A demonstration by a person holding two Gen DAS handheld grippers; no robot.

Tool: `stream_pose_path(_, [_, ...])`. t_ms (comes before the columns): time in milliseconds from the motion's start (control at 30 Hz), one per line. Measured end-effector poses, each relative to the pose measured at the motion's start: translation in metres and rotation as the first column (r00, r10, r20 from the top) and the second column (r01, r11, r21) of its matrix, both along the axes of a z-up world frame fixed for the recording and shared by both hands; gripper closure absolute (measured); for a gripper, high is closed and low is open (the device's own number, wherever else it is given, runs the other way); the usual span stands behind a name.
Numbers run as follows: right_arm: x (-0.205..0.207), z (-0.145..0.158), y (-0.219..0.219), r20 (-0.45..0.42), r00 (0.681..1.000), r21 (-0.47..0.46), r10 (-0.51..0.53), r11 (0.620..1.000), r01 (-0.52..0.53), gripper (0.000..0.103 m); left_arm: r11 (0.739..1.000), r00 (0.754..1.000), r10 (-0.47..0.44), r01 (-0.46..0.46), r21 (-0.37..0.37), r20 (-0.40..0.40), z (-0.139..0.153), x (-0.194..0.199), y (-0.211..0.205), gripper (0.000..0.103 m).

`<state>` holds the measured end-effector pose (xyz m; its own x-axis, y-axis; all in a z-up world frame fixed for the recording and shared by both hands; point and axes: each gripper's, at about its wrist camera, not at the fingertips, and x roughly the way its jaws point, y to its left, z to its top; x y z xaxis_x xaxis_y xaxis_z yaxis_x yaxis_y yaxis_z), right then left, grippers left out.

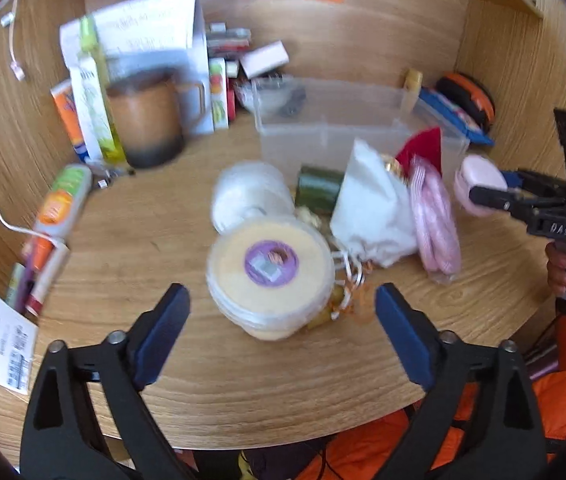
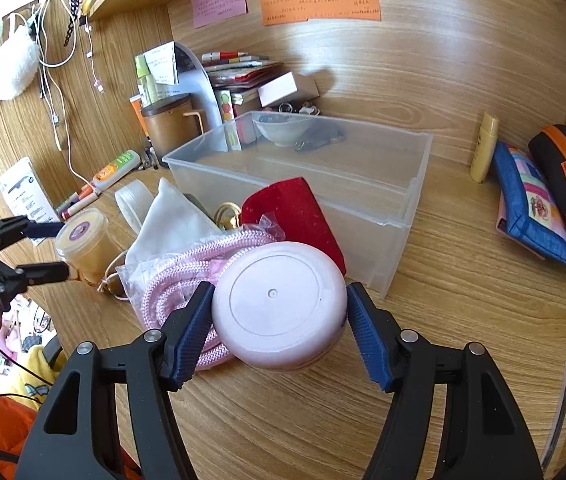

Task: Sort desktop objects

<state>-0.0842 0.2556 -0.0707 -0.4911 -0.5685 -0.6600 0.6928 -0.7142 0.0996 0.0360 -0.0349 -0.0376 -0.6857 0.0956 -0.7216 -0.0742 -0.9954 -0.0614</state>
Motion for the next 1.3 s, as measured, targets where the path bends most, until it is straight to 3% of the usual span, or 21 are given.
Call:
stream_pose_path(100, [-0.001,0.001,0.001,-0.002,1.0,-0.002,-0.003,1.0,0.003,0.04,1.0,1.0,0.01,-0.01,0.012,-0.028,0.007,0.0,-0.003,0.002])
stream_pose_path(333, [0.001,0.003,0.0,-0.004,1.0,-0.006,-0.005,1.0,0.005,0.04,0.998,0.997,0.06,-0.058,-0.037,0.039,-0.022,-0.025,0.001,0.002])
stream_pose_path(500, [0.002,0.007,0.002,-0.016,1.0,-0.009,-0.011,1.0,0.011,0.04,0.993,0.993,0.116,-0.116,0.002,0.003,-0.03,-0.035,-0.005,0.002])
stream_pose_path(533, [0.002,0.009,0.002,-0.021,1.0,-0.009,-0.012,1.0,0.012,0.04,0.992,0.992,0.129,-0.129,0.002,-0.01,-0.03,-0.036,-0.006,0.003])
stream_pose_path(667, [0.001,0.015,0.003,-0.037,0.999,-0.012,-0.019,1.0,0.019,0.04,0.993,0.993,0.116,-0.116,0.031,-0.013,-0.031,-0.042,-0.006,0.027])
stream_pose_path(733, [-0.002,0.018,0.001,-0.043,0.999,-0.015,-0.02,1.0,0.02,0.04,0.994,0.994,0.107,-0.107,0.037,-0.004,-0.033,-0.044,-0.003,0.033])
stream_pose_path(867, [-0.008,0.021,-0.004,-0.042,0.999,-0.02,-0.013,1.0,0.013,0.04,0.992,0.992,0.122,-0.122,-0.007,-0.016,-0.036,-0.043,0.005,0.033])
stream_pose_path(1133, [-0.014,0.031,-0.019,-0.073,0.997,-0.007,0.01,1.0,-0.011,0.04,0.987,0.987,0.16,-0.159,0.018,-0.015,-0.034,-0.038,-0.002,0.033])
stream_pose_path(1300, [-0.02,0.042,-0.025,-0.098,0.995,-0.012,0.022,1.0,-0.023,0.04,0.984,0.982,0.179,-0.177,0.024,-0.068,-0.013,-0.036,-0.011,0.033])
